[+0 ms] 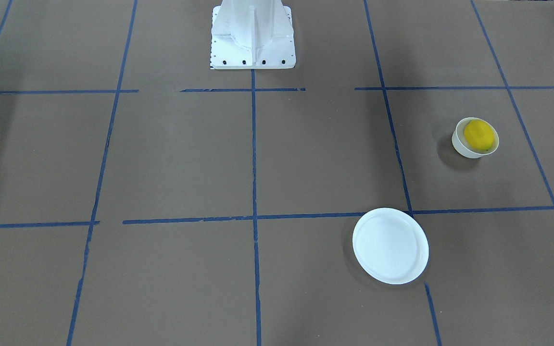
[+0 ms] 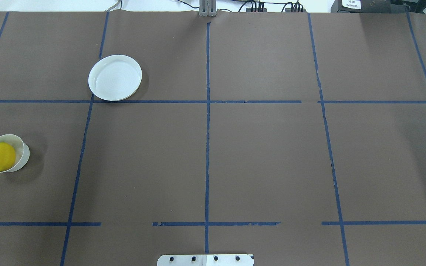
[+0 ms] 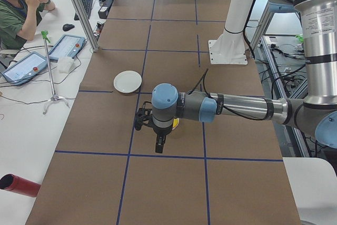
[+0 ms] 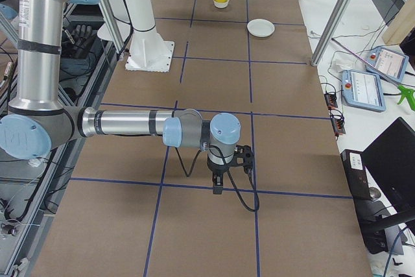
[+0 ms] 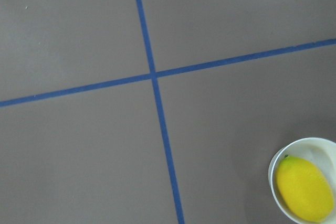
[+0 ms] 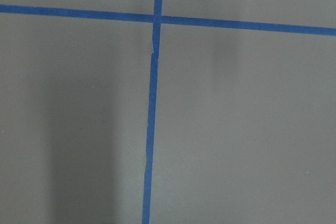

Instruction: Move lemon from plate to bowl

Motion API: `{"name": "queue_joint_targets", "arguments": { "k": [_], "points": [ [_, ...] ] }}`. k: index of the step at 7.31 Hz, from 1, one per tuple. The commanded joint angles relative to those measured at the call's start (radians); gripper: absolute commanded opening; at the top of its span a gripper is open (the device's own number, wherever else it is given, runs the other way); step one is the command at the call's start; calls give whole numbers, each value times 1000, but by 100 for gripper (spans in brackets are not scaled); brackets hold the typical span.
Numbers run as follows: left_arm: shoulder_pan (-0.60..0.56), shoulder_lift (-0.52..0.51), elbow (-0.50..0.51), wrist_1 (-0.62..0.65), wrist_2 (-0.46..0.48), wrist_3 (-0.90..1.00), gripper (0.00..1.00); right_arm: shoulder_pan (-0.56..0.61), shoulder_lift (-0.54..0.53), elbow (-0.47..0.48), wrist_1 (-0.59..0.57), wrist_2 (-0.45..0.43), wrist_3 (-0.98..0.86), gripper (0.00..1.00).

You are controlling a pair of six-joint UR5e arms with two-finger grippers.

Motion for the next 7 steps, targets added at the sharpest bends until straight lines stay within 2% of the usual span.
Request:
{"name": "queue_joint_targets", "arguments": {
  "k": [1, 7],
  "points": [
    [-5, 44, -10, 9, -5, 7, 100, 0, 0, 0, 0, 0, 0, 100],
    [-5, 37, -30, 7, -17, 4, 100, 0, 0, 0, 0, 0, 0, 100]
  ]
}}
